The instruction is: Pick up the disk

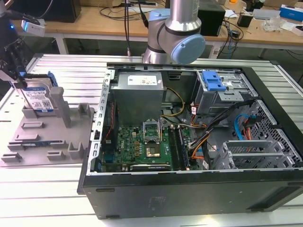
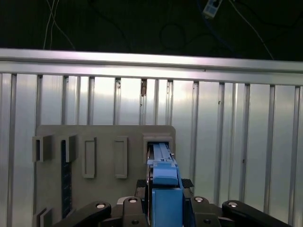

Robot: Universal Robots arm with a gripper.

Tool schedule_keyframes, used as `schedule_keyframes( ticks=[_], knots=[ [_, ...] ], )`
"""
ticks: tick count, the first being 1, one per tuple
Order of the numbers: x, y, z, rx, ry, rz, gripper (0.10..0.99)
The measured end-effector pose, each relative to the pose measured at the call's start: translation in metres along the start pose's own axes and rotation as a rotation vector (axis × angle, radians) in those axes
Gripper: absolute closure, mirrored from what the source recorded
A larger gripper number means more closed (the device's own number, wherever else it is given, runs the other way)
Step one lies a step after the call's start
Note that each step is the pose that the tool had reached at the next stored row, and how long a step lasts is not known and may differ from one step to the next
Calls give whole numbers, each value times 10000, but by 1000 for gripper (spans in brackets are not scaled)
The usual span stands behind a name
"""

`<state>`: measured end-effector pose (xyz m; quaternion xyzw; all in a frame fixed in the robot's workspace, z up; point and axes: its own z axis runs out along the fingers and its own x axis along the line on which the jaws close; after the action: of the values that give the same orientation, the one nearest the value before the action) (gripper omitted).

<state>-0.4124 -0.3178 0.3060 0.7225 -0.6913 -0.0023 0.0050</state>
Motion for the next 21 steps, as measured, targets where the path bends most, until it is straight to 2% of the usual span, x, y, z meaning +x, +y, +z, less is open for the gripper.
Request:
schedule_keyframes(
  ticks=[7,13,19,21],
  knots=[
    [9,2,-155,4,-72,-1,718],
    [14,4,-355,6,-172,-2,718],
    [19,7,-589,13,-293,-4,718],
    [22,8,-724,15,-367,-4,718]
  ],
)
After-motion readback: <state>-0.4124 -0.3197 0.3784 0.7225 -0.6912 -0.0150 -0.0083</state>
